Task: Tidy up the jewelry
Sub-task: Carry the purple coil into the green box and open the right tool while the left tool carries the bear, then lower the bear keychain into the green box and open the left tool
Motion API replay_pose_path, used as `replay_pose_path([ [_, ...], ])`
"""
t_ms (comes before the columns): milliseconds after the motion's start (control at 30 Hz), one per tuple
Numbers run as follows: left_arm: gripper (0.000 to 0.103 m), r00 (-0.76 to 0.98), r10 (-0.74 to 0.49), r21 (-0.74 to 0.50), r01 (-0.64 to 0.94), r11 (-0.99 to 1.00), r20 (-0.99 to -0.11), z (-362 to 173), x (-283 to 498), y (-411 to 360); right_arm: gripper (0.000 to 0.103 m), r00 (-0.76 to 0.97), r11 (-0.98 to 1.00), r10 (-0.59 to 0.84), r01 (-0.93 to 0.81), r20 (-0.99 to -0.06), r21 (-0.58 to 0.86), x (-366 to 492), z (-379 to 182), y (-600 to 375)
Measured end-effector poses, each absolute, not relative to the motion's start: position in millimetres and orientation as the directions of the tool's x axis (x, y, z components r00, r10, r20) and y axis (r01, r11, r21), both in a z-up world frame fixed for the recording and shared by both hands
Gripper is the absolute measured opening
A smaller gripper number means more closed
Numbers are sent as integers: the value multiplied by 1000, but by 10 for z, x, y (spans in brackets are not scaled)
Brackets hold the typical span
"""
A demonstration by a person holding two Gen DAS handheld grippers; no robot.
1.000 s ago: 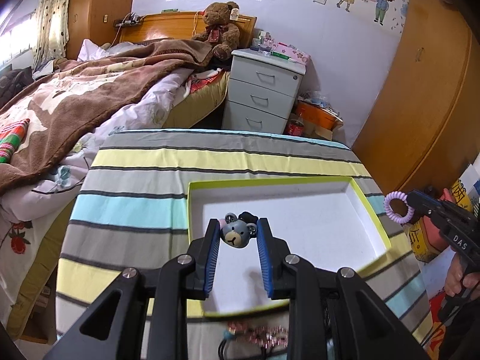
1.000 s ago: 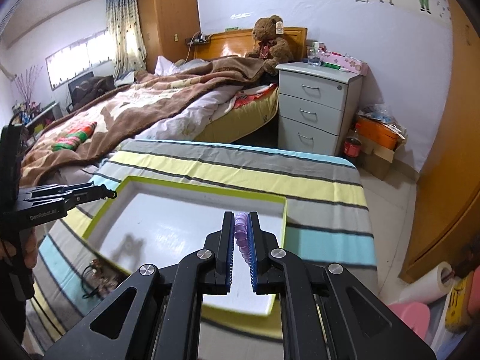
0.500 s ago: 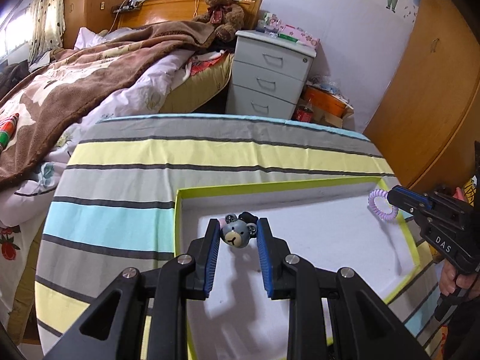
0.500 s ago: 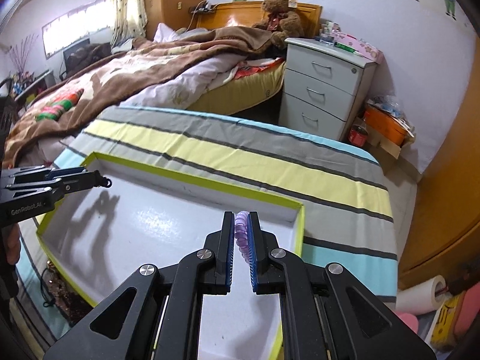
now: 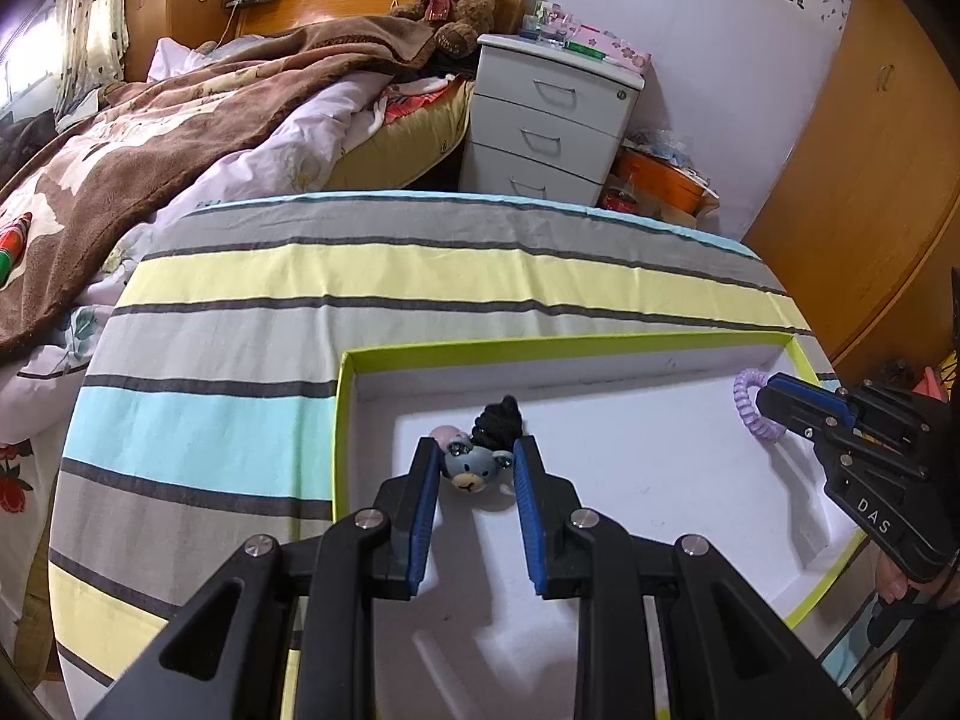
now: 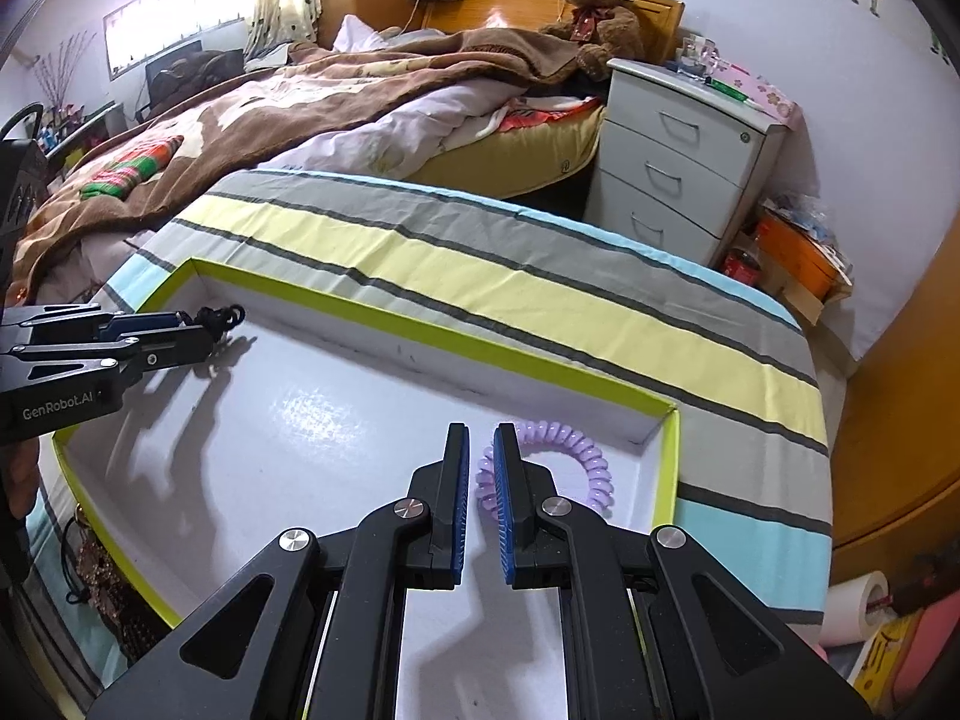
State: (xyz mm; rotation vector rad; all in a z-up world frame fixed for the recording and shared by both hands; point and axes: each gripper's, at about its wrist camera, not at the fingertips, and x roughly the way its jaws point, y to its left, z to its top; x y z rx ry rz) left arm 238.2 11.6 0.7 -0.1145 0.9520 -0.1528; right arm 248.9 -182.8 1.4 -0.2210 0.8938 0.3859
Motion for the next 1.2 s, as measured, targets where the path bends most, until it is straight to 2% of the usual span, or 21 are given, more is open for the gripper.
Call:
replay_pose_path([
  [467, 31, 563, -166, -151, 74, 986, -810, -16, 2375, 105, 11, 539, 913, 248, -408, -805, 8, 2518, -38, -1835],
  [633, 39, 571, -155, -139, 71, 988, -806, -1, 2361, 95, 17, 540, 916, 249, -401, -804, 15, 2511, -32, -1854],
  [700, 41, 572, -154, -140, 70, 988, -805, 6, 2354, 96, 27, 537, 917, 251, -398, -805, 20, 2509, -32, -1861],
  [800, 44, 574, -149, -135, 67, 989, -805, 20, 2339, 99, 37, 539, 917, 258, -397, -802, 28, 2492, -15, -1871],
  [1200, 53, 580, -141, -127, 65, 990, -802, 94, 2226, 88, 39, 567, 924, 261, -381, -781, 33, 2364, 108, -1930],
])
